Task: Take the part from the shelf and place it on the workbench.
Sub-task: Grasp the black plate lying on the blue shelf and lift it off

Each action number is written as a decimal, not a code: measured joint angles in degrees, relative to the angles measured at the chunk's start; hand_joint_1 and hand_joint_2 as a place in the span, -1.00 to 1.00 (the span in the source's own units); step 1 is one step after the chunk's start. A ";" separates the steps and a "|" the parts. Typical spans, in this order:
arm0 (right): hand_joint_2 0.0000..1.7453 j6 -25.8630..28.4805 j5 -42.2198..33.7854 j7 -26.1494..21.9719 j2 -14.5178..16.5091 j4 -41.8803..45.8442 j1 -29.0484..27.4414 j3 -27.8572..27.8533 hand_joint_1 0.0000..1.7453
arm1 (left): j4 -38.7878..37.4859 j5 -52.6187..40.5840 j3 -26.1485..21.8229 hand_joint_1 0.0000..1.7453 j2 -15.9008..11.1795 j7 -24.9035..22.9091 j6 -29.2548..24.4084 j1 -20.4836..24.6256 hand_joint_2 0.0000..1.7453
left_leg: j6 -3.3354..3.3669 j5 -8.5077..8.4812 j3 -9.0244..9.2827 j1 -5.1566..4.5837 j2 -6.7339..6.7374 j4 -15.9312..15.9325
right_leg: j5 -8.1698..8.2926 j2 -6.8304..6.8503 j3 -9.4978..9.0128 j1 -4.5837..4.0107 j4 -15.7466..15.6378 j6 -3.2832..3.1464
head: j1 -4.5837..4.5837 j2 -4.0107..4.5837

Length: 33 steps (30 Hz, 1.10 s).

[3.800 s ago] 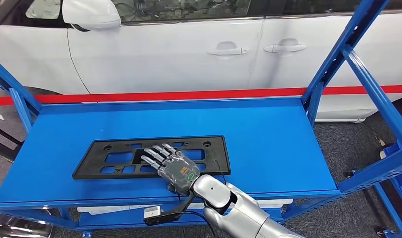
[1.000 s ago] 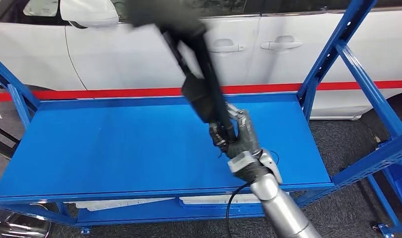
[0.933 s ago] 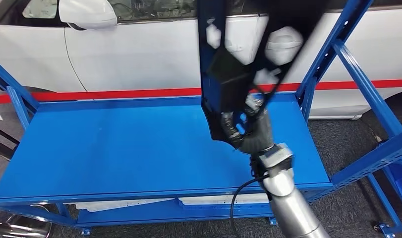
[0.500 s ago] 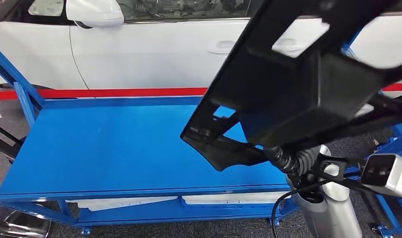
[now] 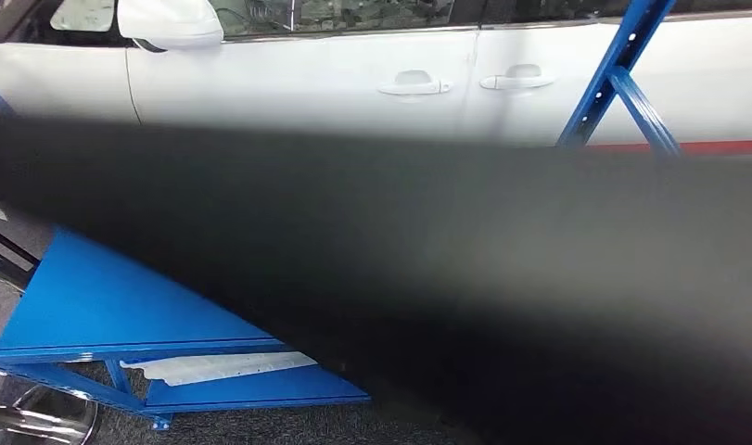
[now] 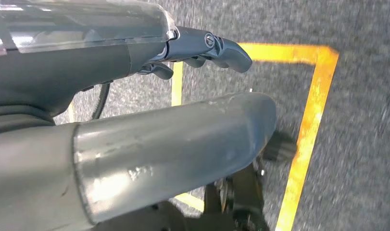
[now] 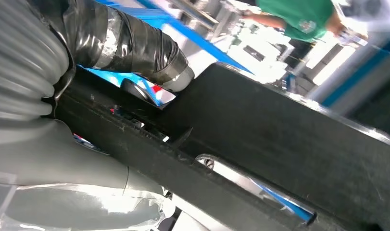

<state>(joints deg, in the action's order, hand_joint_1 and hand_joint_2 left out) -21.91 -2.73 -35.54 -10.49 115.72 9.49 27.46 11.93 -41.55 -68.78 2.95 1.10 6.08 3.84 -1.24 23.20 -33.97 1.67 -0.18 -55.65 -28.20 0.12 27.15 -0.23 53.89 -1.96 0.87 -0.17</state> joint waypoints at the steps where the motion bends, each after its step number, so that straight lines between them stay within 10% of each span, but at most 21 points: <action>1: 1.00 0.05 0.08 -0.01 -0.12 -0.03 -0.03 0.52 0.96 | 0.00 -0.05 0.00 -1.00 -0.02 0.02 0.02 0.01 -1.00 | -0.09 1.45 -0.78 -0.06 0.02 -1.84 | 0.43 0.10 0.10 0.01 -0.30 -0.45 | 0.10 0.00; 4: 1.00 -0.43 -0.36 0.05 -0.46 -0.34 -0.17 2.21 0.96 | 0.00 -0.62 0.00 -1.00 -0.11 0.15 0.15 -0.01 -1.00 | 0.01 8.19 -5.20 -0.32 0.03 -13.19 | 1.16 0.14 0.93 -0.57 -0.10 -1.13 | 0.25 0.00; 6: 1.00 -0.78 -0.85 0.03 -0.78 -0.78 -0.29 3.36 0.96 | 0.00 -1.09 0.02 -1.00 -0.22 0.27 0.25 -0.04 -1.00 | 0.15 8.96 -5.78 -0.65 0.01 -16.36 | 1.53 -0.32 1.48 -0.97 0.01 -1.23 | 0.25 0.00; 11: 1.00 -0.95 -1.40 -0.49 -1.10 -1.59 -0.15 5.25 0.96 | 0.01 -1.81 0.19 -1.00 -0.94 0.46 0.60 -0.10 -1.00 | 1.79 2.66 4.27 -1.10 -2.99 0.02 | 1.92 -2.32 2.30 -1.25 0.47 -0.96 | 0.24 0.00; 15: 1.00 -1.52 -1.81 -0.46 -1.21 -1.97 0.39 5.92 0.96 | 0.00 -2.11 0.31 -1.00 -1.21 0.64 0.79 0.04 -1.00 | 2.39 2.39 4.67 -0.87 -1.78 1.56 | 1.50 -3.26 3.29 -1.07 1.61 0.19 | 0.18 0.00; 19: 1.00 -1.83 -2.26 0.08 -1.35 -2.53 1.37 6.61 0.96 | 0.00 -2.24 0.37 -1.00 -1.36 1.15 1.08 0.24 -1.00 | 3.08 1.80 3.71 -0.55 0.04 1.69 | -6.45 -0.79 8.51 -0.12 14.21 2.12 | 0.03 0.00; 21: 1.00 -1.77 -2.06 0.33 -1.41 -2.92 1.46 6.98 0.96 | 0.00 -2.27 0.37 -1.00 -1.45 1.48 1.24 0.24 -1.00 | 2.91 1.45 3.08 -0.39 0.65 1.51 | -7.49 -0.57 9.78 0.72 18.50 2.83 | 0.03 0.00; 26: 1.00 -1.21 -1.81 0.15 -1.46 -3.37 2.33 7.39 0.96 | 0.00 -2.46 0.39 -1.00 -1.56 2.11 1.37 0.47 -1.00 | 1.55 0.48 2.48 0.23 0.89 1.41 | -0.44 -0.37 -0.64 0.98 1.16 2.55 | 0.03 0.00; 30: 1.00 -0.82 -1.90 -0.07 -1.45 -3.36 2.79 7.60 0.96 | 0.00 -2.83 0.42 -1.00 -1.78 2.30 1.31 0.45 -1.00 | -0.02 0.10 1.74 0.51 0.85 1.43 | 0.66 -0.19 -0.82 0.67 -1.13 1.05 | 0.03 0.00; 33: 1.00 -0.80 -2.04 -0.16 -1.40 -3.38 3.11 7.83 0.96 | 0.00 -2.85 0.42 -1.00 -2.18 2.38 1.22 0.41 -1.00 | -0.13 6.09 -1.24 0.37 0.64 -5.97 | 1.95 0.22 0.48 0.81 -1.38 -0.09 | 0.05 0.00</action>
<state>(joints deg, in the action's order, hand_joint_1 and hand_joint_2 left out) -22.71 -4.78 -35.71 -11.90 112.34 12.61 35.29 11.93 -44.40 -68.37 0.77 3.48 7.29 4.25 -1.37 29.29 -35.21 2.04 0.46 -61.62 -26.25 0.34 27.63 0.58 52.52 -2.05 0.92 -0.17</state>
